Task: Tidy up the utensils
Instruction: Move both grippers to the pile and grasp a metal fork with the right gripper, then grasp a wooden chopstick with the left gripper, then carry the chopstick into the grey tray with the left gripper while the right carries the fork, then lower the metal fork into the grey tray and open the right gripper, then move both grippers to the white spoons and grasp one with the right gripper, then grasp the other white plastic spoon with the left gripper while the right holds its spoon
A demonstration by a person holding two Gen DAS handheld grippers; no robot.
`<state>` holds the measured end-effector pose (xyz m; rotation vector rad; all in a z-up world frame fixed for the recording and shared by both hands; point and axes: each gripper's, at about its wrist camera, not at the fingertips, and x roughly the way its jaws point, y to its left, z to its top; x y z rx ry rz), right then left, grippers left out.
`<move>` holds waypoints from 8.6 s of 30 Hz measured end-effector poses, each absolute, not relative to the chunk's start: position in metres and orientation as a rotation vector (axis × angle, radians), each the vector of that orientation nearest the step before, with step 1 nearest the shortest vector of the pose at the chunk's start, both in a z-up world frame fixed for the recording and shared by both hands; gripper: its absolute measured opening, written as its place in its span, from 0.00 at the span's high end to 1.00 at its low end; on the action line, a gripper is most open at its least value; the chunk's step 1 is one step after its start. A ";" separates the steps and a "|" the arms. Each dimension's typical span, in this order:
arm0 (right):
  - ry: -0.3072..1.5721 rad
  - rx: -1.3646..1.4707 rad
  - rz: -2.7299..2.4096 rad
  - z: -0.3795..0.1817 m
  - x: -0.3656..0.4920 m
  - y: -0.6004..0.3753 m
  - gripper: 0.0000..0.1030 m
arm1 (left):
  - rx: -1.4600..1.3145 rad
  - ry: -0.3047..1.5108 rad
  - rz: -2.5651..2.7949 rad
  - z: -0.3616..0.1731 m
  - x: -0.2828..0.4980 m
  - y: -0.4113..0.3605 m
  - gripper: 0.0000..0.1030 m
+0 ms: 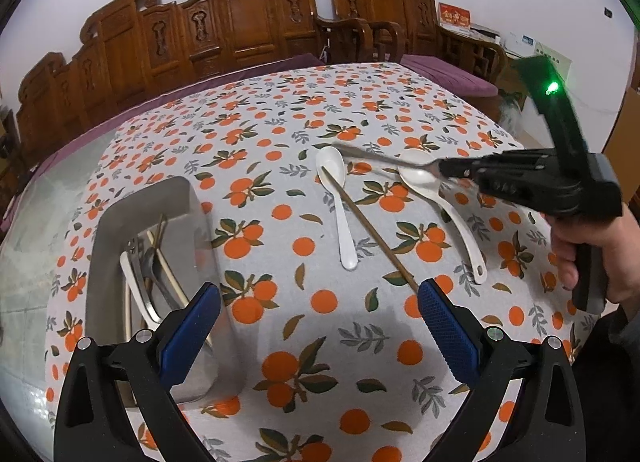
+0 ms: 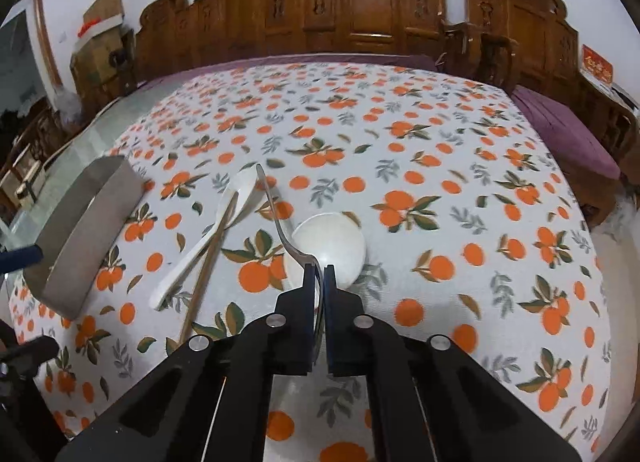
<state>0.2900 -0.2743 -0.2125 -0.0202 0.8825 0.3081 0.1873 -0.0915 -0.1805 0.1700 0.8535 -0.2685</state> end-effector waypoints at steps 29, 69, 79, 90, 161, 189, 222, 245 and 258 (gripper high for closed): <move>0.867 0.049 0.255 -0.210 0.289 -0.311 0.95 | 0.189 0.975 -0.258 -0.242 0.217 -0.170 0.74; 0.762 -0.038 0.460 -0.156 0.235 -0.211 0.95 | 0.078 0.851 -0.085 -0.146 0.177 -0.030 0.96; 0.755 -0.054 0.503 -0.152 0.227 -0.194 0.95 | 0.050 0.877 -0.024 -0.150 0.182 0.014 0.96; 0.762 -0.064 0.518 -0.155 0.227 -0.185 0.95 | 0.026 0.925 0.006 -0.175 0.202 0.036 0.96; 0.943 -0.111 0.633 -0.169 0.236 0.007 0.85 | 0.008 0.767 0.007 -0.106 0.135 0.141 0.14; 0.830 -0.119 0.341 -0.137 0.184 -0.181 0.09 | 0.069 0.707 -0.109 -0.095 0.114 0.066 0.08; 1.124 -0.131 0.235 -0.245 0.291 -0.251 0.72 | 0.122 0.929 -0.272 -0.143 0.271 -0.071 0.08; 1.086 -0.145 0.287 -0.246 0.276 -0.259 0.91 | 0.198 1.156 -0.310 -0.225 0.327 -0.140 0.62; 1.089 -0.137 0.274 -0.246 0.275 -0.259 0.91 | 0.209 1.164 -0.300 -0.239 0.332 -0.138 0.74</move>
